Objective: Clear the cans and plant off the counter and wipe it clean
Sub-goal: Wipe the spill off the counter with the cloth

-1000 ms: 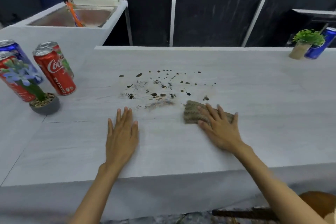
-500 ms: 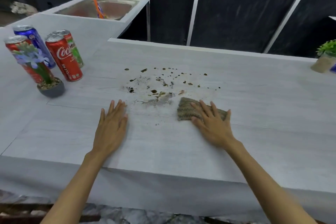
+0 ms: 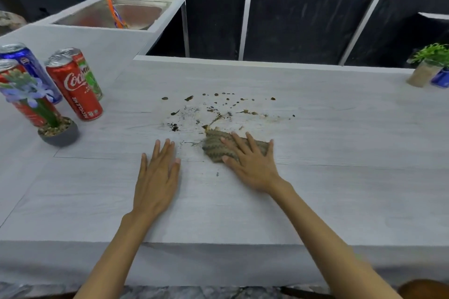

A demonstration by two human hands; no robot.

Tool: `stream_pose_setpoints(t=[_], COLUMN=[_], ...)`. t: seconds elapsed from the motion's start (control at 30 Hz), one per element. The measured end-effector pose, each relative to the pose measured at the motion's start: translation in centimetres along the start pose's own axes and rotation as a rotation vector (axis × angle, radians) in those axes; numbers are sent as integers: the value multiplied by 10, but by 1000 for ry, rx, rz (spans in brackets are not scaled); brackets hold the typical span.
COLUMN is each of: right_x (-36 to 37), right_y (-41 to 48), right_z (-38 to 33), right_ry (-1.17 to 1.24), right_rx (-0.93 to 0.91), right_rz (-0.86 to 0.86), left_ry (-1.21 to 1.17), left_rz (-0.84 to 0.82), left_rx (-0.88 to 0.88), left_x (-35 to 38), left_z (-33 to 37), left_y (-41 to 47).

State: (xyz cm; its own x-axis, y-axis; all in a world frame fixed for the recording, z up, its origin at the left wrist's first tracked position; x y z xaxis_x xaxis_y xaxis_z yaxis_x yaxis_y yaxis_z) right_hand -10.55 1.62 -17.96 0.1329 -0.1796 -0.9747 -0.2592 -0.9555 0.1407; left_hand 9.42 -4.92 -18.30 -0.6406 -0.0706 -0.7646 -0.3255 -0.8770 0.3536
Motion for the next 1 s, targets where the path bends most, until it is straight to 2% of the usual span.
stream_pose_setpoints(t=[0.07,0.17,0.23,0.3,0.37,0.47,0.53,0.6,0.7,0.77,0.87,1.0], right_x=[-12,-26,-25,-15,-3,4,2,-8,-21,-20,-7,2], right_y=[-17,-11,15,47,66,51,28,13,23,49,92,87], right_z=[45,113,119,93,54,8,12,50,126,140,104,47], right_ry=[-4,-27,-2,14,27,15,18,12,-30,-7,32,41], right_rx=[125,441,545,504,376,121,3,33,264,360,317,83], right_rz=[13,21,33,35,21,23,16,22,33,31,17,37], left_ry=[-16,-53,-40,-30,-22,26,46,61,57,60,77,58], left_rz=[-5,5,4,10,19,30,49,65,77,80,87,116], left_rx=[-6,-40,-48,-55,-62,-41,-34,-18,-23,-35,-33,-74], left_x=[1,3,5,7,9,15,19,21,22,23,24,22], left_z=[-2,-1,0,0,0,3,6,10,11,10,11,10], left_y=[4,13,18,24,29,34,38,41,45,44,44,46])
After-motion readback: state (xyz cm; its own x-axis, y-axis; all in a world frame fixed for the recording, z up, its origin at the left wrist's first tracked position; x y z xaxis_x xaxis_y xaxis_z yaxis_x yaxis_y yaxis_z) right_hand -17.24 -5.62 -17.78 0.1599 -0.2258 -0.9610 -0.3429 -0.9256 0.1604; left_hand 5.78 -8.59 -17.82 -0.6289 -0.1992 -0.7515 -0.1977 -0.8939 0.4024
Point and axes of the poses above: each hand's wrist, its own y-axis towards the middle knuckle, its own x-axis out of the palm, z = x × y, the point moved 5 cm from there along y, towards the middle knuckle, and after that the axes turned 14 degrees about z, right-handed, at the moved point
